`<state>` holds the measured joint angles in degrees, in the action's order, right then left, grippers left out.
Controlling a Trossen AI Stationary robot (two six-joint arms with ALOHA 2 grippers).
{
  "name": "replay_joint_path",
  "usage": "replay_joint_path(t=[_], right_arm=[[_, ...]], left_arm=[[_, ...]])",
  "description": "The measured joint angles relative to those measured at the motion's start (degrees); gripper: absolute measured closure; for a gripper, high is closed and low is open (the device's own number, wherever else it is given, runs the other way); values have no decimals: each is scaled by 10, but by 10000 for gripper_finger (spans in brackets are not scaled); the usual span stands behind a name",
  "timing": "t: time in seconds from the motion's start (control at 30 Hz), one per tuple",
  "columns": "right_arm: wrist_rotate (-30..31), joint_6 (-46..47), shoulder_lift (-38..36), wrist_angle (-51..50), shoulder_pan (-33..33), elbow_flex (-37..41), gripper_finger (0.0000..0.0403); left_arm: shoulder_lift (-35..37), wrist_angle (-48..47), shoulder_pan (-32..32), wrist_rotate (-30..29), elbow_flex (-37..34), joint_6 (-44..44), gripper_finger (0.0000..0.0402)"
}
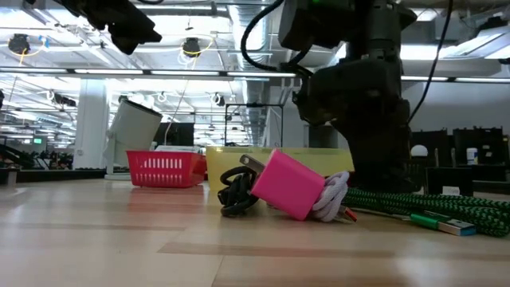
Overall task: Pick and place items into bin
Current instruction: Put the black and red charger cable into the yellow bin
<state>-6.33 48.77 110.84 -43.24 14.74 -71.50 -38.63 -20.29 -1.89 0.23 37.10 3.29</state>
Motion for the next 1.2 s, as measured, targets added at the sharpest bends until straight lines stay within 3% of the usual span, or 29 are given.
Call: replay_joint_path(t=[0.17,0.47,0.7,1.03,1.2], right_arm=[[-15,-12,0,-1,-5,-12,374],[-13,-16,0,-60,-5,-66,356],[-6,-57,0,-137,-12,-134,375],[113,-134,0,-320,-66,-276,368],[141,-202,-1,-357,-120,-332,375]], left_arm=[[0,0,0,0,0,0,263],[0,0,0,-1,0,0,263],[0,0,0,-1,0,0,263],[0,0,0,-2,0,0,263],[0,0,0,-2,0,0,263]])
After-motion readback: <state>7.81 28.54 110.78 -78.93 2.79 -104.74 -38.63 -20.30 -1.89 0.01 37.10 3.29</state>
